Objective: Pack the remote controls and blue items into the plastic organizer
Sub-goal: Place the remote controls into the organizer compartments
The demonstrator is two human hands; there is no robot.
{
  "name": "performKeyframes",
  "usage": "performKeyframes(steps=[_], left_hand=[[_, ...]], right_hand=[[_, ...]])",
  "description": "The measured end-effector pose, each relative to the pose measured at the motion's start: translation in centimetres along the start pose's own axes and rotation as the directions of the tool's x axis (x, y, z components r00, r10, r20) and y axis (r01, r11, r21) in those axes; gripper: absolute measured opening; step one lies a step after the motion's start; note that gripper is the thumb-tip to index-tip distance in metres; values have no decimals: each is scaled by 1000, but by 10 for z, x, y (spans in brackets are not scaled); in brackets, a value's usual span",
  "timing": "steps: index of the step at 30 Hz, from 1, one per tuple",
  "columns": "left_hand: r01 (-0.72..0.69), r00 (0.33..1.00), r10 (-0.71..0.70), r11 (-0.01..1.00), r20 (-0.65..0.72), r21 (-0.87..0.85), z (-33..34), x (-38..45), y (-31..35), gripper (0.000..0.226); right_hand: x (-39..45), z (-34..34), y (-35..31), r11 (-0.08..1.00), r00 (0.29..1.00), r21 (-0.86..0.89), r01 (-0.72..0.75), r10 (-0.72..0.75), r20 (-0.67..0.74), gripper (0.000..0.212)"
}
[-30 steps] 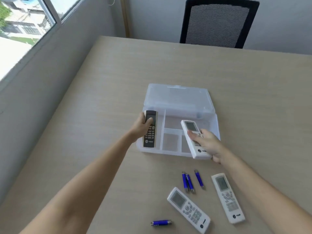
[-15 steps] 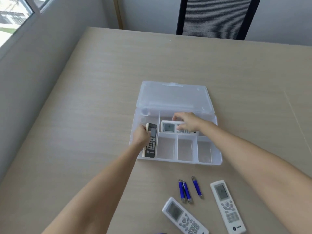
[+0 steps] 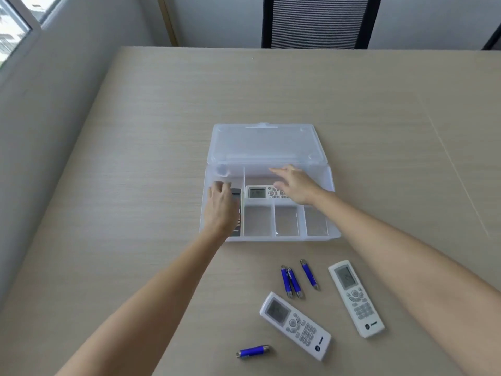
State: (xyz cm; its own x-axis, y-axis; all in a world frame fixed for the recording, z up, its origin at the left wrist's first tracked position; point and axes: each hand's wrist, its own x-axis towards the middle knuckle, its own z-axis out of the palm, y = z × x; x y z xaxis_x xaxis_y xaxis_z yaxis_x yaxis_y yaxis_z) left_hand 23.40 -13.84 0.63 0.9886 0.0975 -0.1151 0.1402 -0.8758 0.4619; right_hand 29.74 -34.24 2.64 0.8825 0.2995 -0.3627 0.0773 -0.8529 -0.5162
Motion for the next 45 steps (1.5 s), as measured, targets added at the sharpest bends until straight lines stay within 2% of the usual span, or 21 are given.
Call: performKeyframes(steps=[1, 2, 3, 5, 6, 8, 9, 11, 14, 19, 21, 22, 24, 26, 28, 30, 33, 36, 39, 41, 45], left_hand=[[-184, 980, 183, 983, -72, -8, -4, -14, 2, 37], [-361, 927, 359, 933, -106, -1, -4, -32, 3, 31], [-495, 866, 494, 869, -76, 5, -3, -51, 2, 24], [-635, 758, 633, 771, 159, -44, 5, -94, -1, 17], [-660, 697, 646, 748, 312, -75, 13, -113, -3, 20], [-688, 574, 621, 719, 533, -96, 31, -141, -6, 30], [-702, 536, 606, 706, 588, -88, 41, -151, -5, 37], [-745, 497, 591, 666, 636, -36, 57, -164, -3, 53], [-802, 497, 565, 588, 658, 101, 73, -173, 6, 69], [-817, 513, 498, 534, 700, 219, 80, -179, 19, 70], [-780, 504, 462, 605, 730, 156, 73, -182, 20, 68], [-748, 495, 451, 656, 743, 100, 69, -183, 19, 65], [-685, 481, 469, 728, 740, -16, 58, -182, 12, 56], [-602, 542, 510, 790, 668, -115, 40, -173, 2, 51], [-533, 660, 537, 827, 524, -177, 20, -154, -5, 54], [-493, 779, 524, 851, 345, -178, 6, -125, -10, 59], [-340, 915, 375, 916, 152, -213, -6, -85, -16, 55], [-222, 967, 247, 933, 56, -283, -7, -65, -27, 48], [-130, 991, 134, 917, -13, -378, -2, -61, -34, 41], [-90, 996, 78, 904, -44, -417, 1, -60, -35, 38], [-54, 997, 22, 873, -72, -484, 6, -56, -35, 40]], right_hand=[[-19, -6, 4, 998, 988, 57, 40, -31, -149, 47], [-41, -10, 12, 993, 946, 91, 72, -39, -322, 42], [-67, -11, 22, 992, 872, 97, 83, -25, -489, 36], [-123, 1, 50, 994, 732, 113, -5, 80, -676, 26], [-150, 12, 66, 988, 721, 134, -81, 151, -677, 22], [-195, 41, 98, 951, 789, 156, -265, 307, -532, 22], [-214, 56, 110, 920, 819, 151, -363, 392, -419, 27], [-241, 81, 123, 862, 829, 95, -499, 506, -238, 46], [-261, 108, 125, 814, 808, -24, -580, 572, -137, 63], [-258, 119, 115, 798, 791, -39, -601, 588, -167, 60], [-255, 114, 113, 793, 785, -37, -608, 593, -176, 57], [-253, 109, 113, 785, 766, 34, -619, 612, -195, 55], [-250, 91, 114, 731, 702, 302, -611, 678, -220, 51], [-240, 63, 114, 631, 659, 565, -531, 727, -193, 52], [-225, 32, 109, 555, 690, 736, -388, 704, -167, 56], [-202, 3, 100, 551, 744, 789, -273, 640, -190, 56], [-158, -28, 79, 633, 836, 756, -169, 499, -231, 43], [-108, -40, 62, 765, 898, 631, -127, 359, -254, 38], [-60, -43, 50, 870, 956, 481, -105, 222, -193, 45], [-35, -41, 41, 911, 983, 402, -91, 147, -111, 44], [7, -21, 33, 929, 992, 350, -122, 108, 58, 40]])
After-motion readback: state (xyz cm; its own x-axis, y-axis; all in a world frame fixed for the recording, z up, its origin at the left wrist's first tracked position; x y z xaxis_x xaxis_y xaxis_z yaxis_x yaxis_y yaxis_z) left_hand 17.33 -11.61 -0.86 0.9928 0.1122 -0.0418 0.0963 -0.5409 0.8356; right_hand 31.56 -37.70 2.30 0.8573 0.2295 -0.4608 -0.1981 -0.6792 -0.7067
